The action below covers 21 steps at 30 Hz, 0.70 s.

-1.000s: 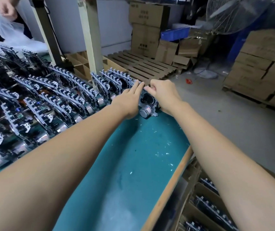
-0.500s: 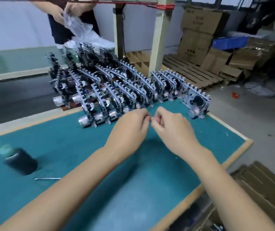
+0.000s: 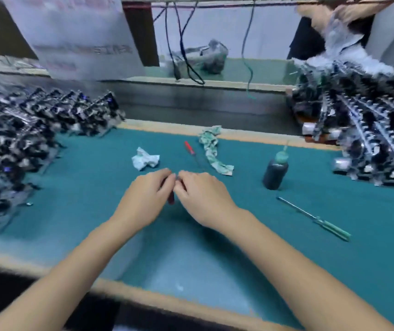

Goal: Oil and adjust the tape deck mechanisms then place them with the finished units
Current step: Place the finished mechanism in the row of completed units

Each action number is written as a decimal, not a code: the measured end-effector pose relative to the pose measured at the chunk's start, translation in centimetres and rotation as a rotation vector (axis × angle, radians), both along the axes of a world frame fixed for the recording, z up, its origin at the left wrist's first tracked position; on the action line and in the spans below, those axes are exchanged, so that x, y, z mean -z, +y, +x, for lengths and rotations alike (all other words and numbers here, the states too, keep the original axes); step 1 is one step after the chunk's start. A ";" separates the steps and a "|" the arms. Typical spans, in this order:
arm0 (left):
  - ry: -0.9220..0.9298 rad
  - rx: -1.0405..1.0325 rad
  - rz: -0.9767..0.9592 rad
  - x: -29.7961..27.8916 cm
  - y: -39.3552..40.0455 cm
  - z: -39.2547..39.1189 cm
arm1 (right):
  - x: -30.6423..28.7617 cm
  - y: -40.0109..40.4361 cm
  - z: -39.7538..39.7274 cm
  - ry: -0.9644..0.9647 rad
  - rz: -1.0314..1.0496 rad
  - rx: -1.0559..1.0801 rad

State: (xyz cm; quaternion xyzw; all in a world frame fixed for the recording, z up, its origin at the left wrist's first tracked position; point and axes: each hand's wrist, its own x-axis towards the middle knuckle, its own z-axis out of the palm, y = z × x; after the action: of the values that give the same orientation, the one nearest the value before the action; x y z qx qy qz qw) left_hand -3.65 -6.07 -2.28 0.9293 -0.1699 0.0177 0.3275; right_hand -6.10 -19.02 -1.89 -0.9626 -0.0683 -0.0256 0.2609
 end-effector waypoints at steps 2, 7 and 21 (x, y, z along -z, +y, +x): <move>0.035 -0.068 0.053 -0.1 3.2 1.3 | 0.3 3.0 1.8 0.028 0.051 -0.046; 0.067 -0.215 0.142 0.3 8.1 4.6 | 1.8 8.9 5.7 0.055 0.087 -0.088; -0.277 -0.797 0.536 -3.3 17.5 12.5 | 0.1 17.9 13.9 0.031 0.109 -0.260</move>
State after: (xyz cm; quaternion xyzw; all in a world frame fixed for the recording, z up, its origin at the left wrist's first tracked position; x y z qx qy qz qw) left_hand 8.86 11.45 1.00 0.9623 0.1580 0.2206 0.0193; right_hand 7.77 -1.08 -2.00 -0.9303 -0.1869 0.0198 0.3148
